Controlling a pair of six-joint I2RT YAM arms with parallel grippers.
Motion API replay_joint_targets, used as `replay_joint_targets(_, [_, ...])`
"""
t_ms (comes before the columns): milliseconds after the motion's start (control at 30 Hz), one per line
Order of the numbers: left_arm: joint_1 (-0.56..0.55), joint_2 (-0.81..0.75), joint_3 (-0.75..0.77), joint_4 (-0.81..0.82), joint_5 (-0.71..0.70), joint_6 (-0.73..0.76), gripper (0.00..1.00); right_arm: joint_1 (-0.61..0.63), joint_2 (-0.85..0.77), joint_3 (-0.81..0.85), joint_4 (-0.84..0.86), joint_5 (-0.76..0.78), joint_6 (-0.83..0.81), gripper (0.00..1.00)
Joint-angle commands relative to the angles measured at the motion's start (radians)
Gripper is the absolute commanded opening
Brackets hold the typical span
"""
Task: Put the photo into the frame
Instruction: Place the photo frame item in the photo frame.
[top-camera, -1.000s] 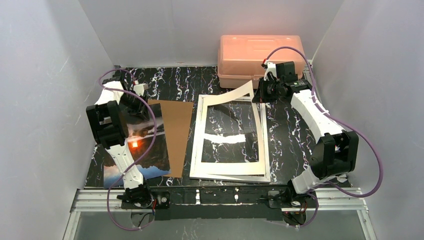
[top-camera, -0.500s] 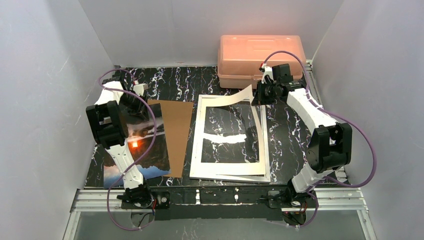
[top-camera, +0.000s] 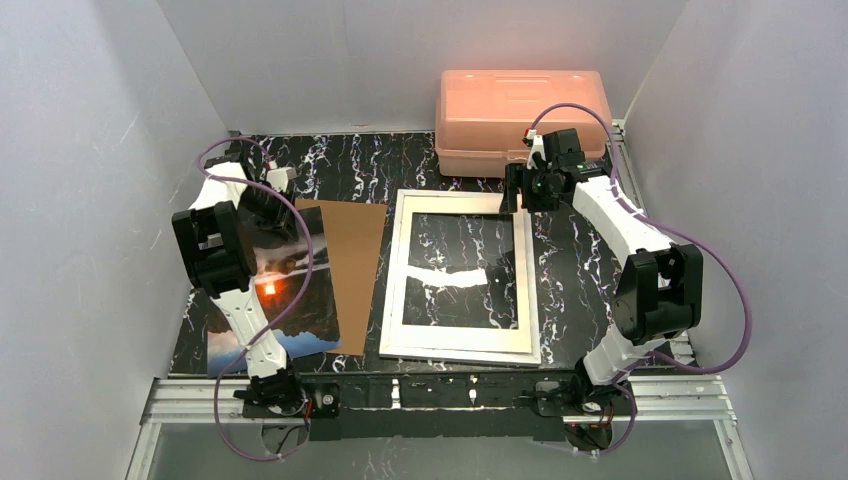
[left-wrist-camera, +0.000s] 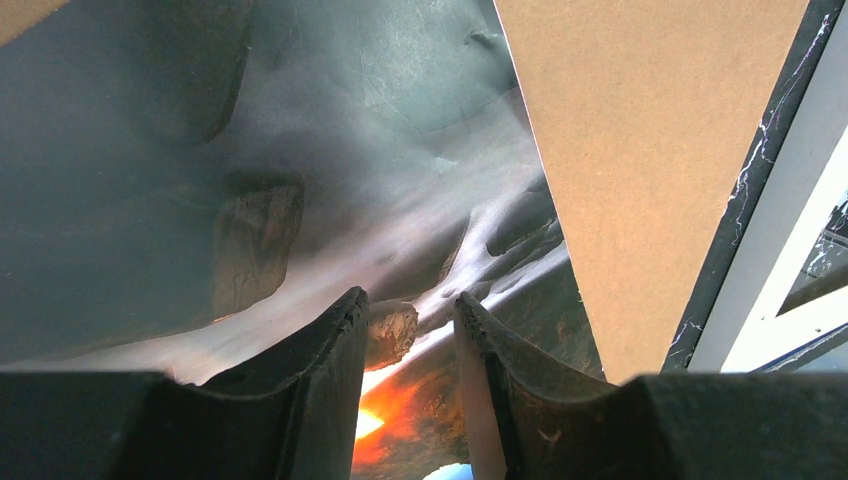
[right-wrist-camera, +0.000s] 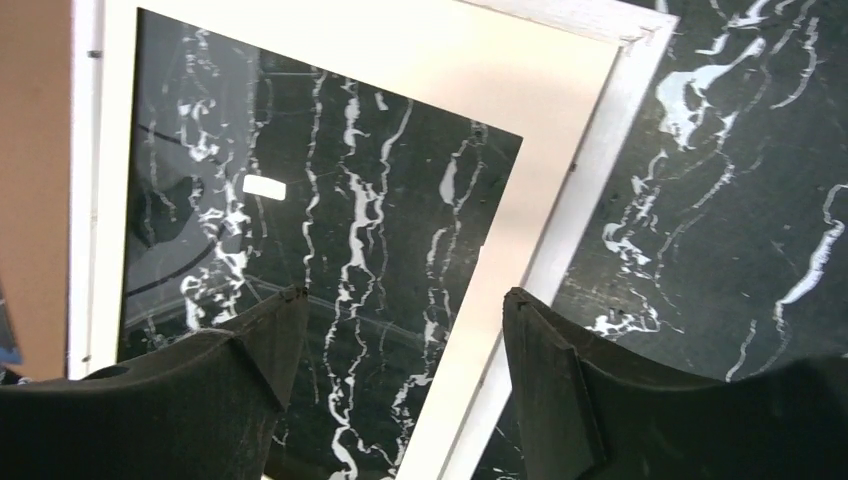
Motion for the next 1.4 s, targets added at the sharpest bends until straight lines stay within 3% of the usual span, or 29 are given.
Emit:
replay_joint_targets(0, [-0.005, -0.035, 0.000, -0.031, 0.005, 0.011, 0.35, -0.002, 0.024, 0.049, -0.039, 0.103, 0.002, 0.80])
replay_joint_targets(167, [-0.004, -0.036, -0.003, -0.031, 0.003, 0.013, 0.35, -0.002, 0.017, 0.045, -0.061, 0.198, 0.006, 0.79])
replay_joint_targets(333, [-0.004, -0.034, 0.000, -0.032, 0.001, 0.010, 0.35, 0.035, -0.041, -0.016, -0.032, 0.201, 0.041, 0.59])
replay_joint_targets(533, [-0.003, -0.026, 0.010, -0.046, 0.003, 0.011, 0.35, 0.221, -0.183, -0.173, -0.014, 0.281, 0.141, 0.47])
replay_joint_targets(667, [-0.002, -0.028, 0.017, -0.054, 0.005, 0.022, 0.35, 0.324, -0.322, -0.323, 0.050, 0.238, 0.267, 0.40])
replay_joint_targets(767, [0.005, -0.023, 0.036, -0.076, 0.002, 0.030, 0.35, 0.452, -0.362, -0.333, 0.108, 0.276, 0.328, 0.48])
replay_joint_targets(900, [0.055, -0.005, 0.105, -0.130, -0.009, 0.058, 0.36, 0.585, -0.221, -0.137, 0.140, 0.317, 0.324, 0.67])
replay_joint_targets(1000, [0.129, 0.002, 0.162, -0.176, -0.026, 0.092, 0.36, 0.648, -0.040, 0.049, 0.180, 0.283, 0.314, 0.73])
replay_joint_targets(1167, [0.248, -0.016, 0.189, -0.219, -0.144, 0.194, 0.35, 0.701, 0.298, 0.340, 0.220, 0.157, 0.315, 0.77])
replay_joint_targets(1367, [0.355, -0.105, 0.019, -0.062, -0.374, 0.284, 0.33, 0.714, 0.537, 0.530, 0.249, 0.067, 0.358, 0.79])
